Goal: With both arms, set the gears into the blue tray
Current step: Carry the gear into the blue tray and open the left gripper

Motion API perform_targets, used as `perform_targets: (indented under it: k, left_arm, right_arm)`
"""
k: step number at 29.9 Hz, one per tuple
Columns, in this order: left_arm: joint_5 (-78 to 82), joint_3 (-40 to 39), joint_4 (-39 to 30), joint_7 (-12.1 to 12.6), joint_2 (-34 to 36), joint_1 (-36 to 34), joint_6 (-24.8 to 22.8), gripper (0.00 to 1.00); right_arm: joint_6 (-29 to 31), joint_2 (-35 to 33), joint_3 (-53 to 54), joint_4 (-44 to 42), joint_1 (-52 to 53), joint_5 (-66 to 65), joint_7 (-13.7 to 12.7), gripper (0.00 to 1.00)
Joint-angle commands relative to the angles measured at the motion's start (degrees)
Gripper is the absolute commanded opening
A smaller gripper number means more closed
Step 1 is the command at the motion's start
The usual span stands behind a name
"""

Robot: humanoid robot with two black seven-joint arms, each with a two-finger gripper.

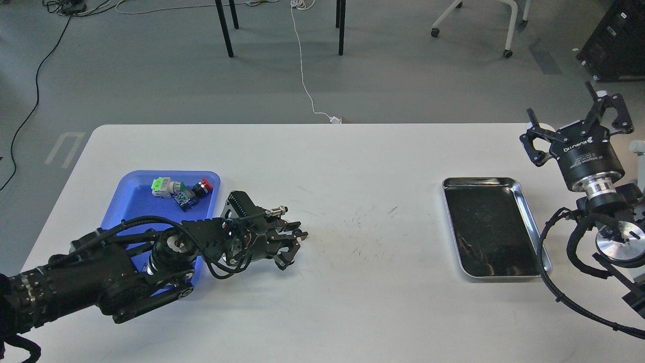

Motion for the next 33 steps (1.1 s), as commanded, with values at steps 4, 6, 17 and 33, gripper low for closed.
perform_targets:
  k: [4,6,17,33]
  left_arm:
    - [-0.8,-3.8,-4.5,-0.2,3.0,-0.1,0.1,0.11]
    - [-2.8,-6.6,-7.0,-0.2,5.4,-0.1,0.1,0.11]
    - [-11.3,-9.3,-10.9,-5.0,28.2,-0.1,0.1,0.13]
    - [-14.5,-8.6,5.7,-5.1,24.5,6.4,1.1,0.18]
  right_arm:
    - [0.0,-0.4,0.1,0.0,1.0,-0.4,0.0,0.97]
    - [0.0,-0.7,0.1,0.0,1.3,-0.4,0.0,0.97]
    - [-0.1,-1.4,-0.1,0.0,1.8,-1.2,0.0,0.97]
    - [-2.0,-0.7,-0.8,0.1,4.2,-3.5,0.0,0.97]
